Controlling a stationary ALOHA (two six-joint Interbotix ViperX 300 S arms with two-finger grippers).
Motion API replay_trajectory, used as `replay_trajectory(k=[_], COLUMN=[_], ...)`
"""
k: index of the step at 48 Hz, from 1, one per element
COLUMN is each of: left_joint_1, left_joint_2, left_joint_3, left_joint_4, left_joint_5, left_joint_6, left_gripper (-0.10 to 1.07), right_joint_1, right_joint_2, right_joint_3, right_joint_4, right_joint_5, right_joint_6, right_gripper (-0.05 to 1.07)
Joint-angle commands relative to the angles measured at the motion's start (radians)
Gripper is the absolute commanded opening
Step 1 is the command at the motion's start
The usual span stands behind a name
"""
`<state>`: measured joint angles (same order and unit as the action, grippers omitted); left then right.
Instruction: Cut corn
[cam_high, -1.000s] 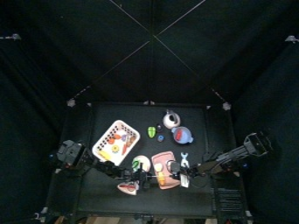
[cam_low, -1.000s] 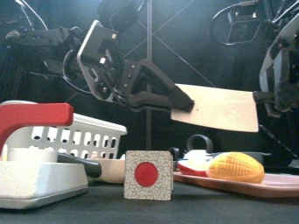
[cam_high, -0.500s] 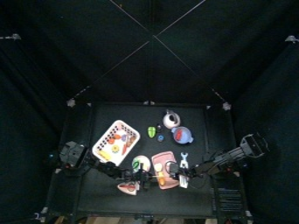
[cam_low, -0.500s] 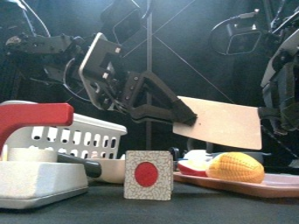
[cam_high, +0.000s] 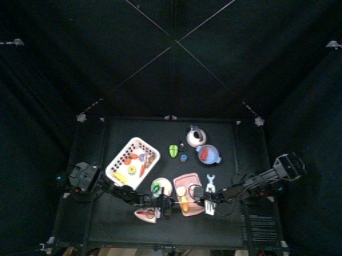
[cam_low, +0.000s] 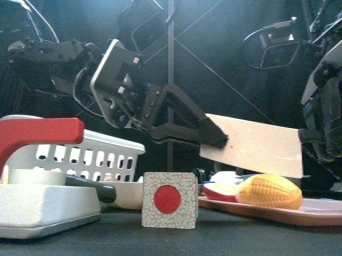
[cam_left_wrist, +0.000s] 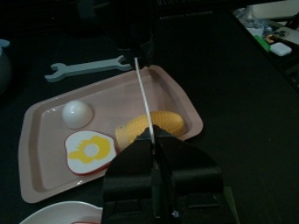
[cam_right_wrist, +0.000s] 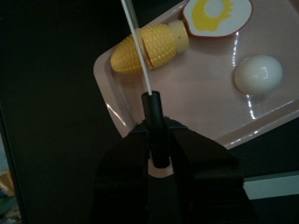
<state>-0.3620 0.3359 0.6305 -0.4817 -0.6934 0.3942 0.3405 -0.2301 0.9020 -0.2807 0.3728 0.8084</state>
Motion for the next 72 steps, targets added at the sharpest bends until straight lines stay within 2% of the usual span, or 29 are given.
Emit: replay_trajectory(k=[1, 22, 35, 52, 72], left_joint_1=[-0.034, -0.031, -0.025, -0.021, -0.017], left_joint_2=[-0.011, 0.014, 0.014, 0.020, 0.037], left_joint_3=[-0.011, -0.011, -0.015, -0.023, -0.037], left_joint_4=[0.005, 0.002, -0.005, -0.005, -0.005], left_joint_5=[0.000, 0.014, 0.075, 0.161, 0.198], left_joint_6=[0.003, 0.003, -0.011, -0.040, -0.040], left_gripper=[0.34, 0.34, 0.34, 0.34, 0.34], right_joint_1=[-0.008, -0.011, -0.011, -0.011, -0.011], right_joint_2=[-0.005, -0.002, -0.002, 0.014, 0.058], right_joint_3=[0.000, 0.005, 0.005, 0.005, 0.000], right_joint_4=[0.005, 0.009, 0.026, 0.028, 0.028], right_joint_5=[0.005, 0.009, 0.072, 0.067, 0.035], right_joint_6=[0.006, 0.008, 0.006, 0.006, 0.006], right_gripper=[0.43, 0.43, 0.43, 0.43, 0.43])
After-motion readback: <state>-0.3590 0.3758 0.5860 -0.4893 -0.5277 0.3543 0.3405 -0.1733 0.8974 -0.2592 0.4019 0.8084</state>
